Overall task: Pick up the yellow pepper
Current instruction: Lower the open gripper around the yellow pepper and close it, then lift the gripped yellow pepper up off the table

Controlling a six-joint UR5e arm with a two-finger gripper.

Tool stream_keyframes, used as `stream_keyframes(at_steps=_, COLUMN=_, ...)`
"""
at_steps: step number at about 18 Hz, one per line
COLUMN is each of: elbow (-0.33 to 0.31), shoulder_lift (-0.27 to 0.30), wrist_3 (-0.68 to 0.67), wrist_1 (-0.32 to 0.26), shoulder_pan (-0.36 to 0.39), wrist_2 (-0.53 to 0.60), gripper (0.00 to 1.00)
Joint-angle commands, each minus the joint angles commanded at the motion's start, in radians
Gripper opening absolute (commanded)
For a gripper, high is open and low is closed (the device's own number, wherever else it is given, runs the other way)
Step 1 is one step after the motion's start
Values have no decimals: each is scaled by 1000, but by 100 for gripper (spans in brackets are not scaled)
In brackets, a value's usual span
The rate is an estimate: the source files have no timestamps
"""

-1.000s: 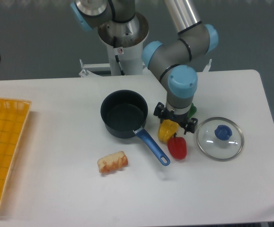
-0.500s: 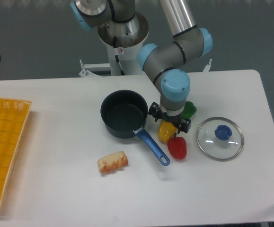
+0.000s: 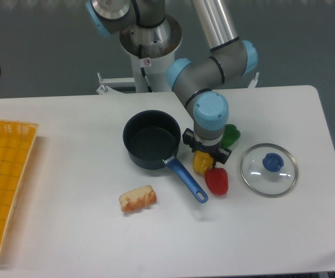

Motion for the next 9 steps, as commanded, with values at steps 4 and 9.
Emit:
stream_keyframes(at_steps=4, elbow=20, shoulder_lift=6, wrist_3=5, wrist_1=-31, shoulder_pan=5, wrist_2=-2, gripper=59)
stream_keyframes(at_steps=9, elbow=69, shoulder_lift=9, wrist_3=8, wrist_1=-87, shoulder_pan=6, wrist_2=-2, gripper=58)
